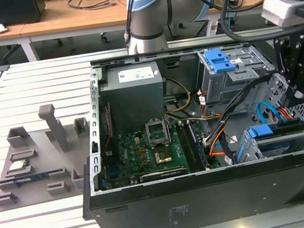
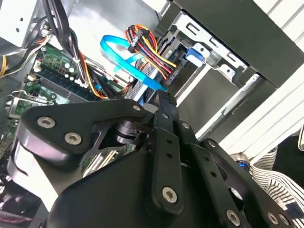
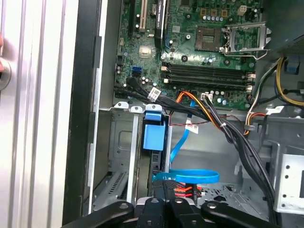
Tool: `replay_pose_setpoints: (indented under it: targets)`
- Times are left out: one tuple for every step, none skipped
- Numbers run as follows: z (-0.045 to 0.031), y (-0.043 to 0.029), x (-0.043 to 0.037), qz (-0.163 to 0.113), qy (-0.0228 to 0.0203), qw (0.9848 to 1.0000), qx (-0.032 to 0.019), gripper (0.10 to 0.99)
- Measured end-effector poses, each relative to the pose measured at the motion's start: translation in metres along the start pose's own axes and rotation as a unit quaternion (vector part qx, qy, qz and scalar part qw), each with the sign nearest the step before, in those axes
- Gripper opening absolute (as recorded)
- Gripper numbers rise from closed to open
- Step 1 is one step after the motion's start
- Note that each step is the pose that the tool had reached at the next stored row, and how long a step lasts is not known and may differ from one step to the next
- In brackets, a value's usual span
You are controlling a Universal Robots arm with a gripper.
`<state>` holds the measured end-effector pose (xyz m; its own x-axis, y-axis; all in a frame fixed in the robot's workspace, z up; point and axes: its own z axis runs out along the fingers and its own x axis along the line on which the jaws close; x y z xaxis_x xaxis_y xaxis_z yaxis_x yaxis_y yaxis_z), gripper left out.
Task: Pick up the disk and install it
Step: 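Insert the second disk wire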
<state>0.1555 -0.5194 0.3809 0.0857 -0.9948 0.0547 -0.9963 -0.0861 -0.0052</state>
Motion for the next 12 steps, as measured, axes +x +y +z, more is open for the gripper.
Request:
replay_pose_setpoints:
  targets:
    - [-0.0023, 0.0000, 0.0000, 0.000, 0.0000, 1.0000, 0.0000, 0.106]
    - [-0.0050, -0.0001, 0.0001, 0.000, 0.0001, 1.0000, 0.0000, 0.106]
    - [-0.0070, -0.0001, 0.0002, 0.000, 0.0000, 1.0000, 0.0000, 0.106]
    - [-0.0078, -0.0001, 0.0002, 0.000, -0.0001, 1.0000, 0.0000, 0.106]
    - [-0.0079, -0.0001, 0.0002, 0.000, -0.0001, 1.0000, 0.0000, 0.106]
    - [-0.0081, -0.0001, 0.0002, 0.000, 0.0001, 1.0000, 0.0000, 0.106]
    - [-0.0080, -0.0001, 0.0002, 0.000, 0.0000, 1.0000, 0.0000, 0.106]
    - [-0.0080, -0.0001, 0.0002, 0.000, 0.0000, 1.0000, 0.0000, 0.106]
    - [-0.0080, -0.0001, 0.0002, 0.000, 0.0000, 1.0000, 0.0000, 0.106]
    - [-0.0080, -0.0001, 0.0002, 0.000, 0.0000, 1.0000, 0.0000, 0.106]
    - [-0.0081, -0.0001, 0.0002, 0.000, 0.0000, 1.0000, 0.0000, 0.106]
    - [-0.0081, -0.0001, 0.0002, 0.000, 0.0000, 1.0000, 0.0000, 0.106]
